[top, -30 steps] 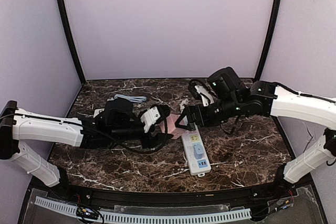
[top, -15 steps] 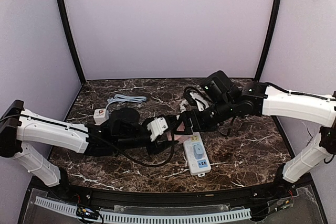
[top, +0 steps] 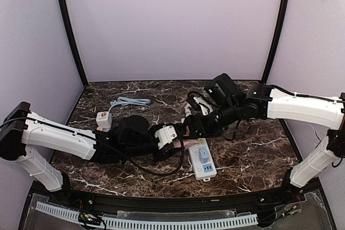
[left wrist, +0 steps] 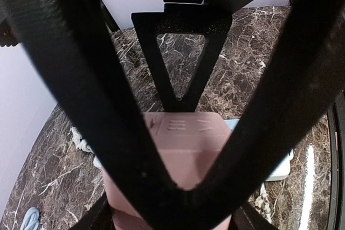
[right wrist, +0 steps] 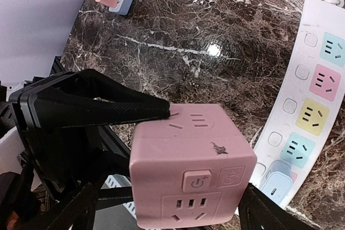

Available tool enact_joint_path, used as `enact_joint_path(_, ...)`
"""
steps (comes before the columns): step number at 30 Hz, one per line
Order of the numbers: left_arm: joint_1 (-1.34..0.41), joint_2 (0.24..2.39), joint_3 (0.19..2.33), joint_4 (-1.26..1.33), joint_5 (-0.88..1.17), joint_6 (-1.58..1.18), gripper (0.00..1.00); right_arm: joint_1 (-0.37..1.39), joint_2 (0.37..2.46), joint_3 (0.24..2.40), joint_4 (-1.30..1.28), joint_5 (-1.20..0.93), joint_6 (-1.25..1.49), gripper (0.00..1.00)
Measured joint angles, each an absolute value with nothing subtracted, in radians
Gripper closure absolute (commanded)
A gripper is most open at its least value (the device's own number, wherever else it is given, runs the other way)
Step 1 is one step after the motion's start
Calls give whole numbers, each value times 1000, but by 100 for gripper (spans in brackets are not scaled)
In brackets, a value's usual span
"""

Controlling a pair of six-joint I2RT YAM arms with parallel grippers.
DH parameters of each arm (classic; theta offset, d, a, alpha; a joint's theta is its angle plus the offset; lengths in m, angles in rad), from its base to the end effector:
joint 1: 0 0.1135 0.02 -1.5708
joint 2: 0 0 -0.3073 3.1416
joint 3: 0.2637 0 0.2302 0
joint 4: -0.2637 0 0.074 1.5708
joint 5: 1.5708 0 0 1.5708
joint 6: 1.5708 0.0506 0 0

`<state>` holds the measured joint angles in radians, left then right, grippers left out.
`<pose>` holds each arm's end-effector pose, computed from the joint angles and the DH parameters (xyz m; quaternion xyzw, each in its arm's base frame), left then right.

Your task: Insert the plug

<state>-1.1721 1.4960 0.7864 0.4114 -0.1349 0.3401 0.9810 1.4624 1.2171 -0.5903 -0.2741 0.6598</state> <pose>0.1318 -0.2954 0.2842 0.5214 0.6113 -0.1900 0.5642 0.1550 0.2563 0.3322 -0.1963 0.9047 0.3473 0.1495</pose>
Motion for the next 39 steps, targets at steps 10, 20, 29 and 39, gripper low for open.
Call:
enact_joint_path(10, -1187, 1496, 787, 425, -152, 351, 99, 981, 1483, 1206, -565, -296, 664, 13)
enact_joint_path(20, -1190, 1497, 787, 442, -155, 356, 99, 981, 1489, 1180, -540, -320, 669, 22)
enact_joint_path(29, -1190, 1504, 787, 448, -157, 355, 99, 979, 1489, 1170, -531, -312, 673, 39)
enact_joint_path(39, -1195, 1507, 780, 456, -162, 346, 4, 972, 1489, 1153, -514, -322, 665, 79)
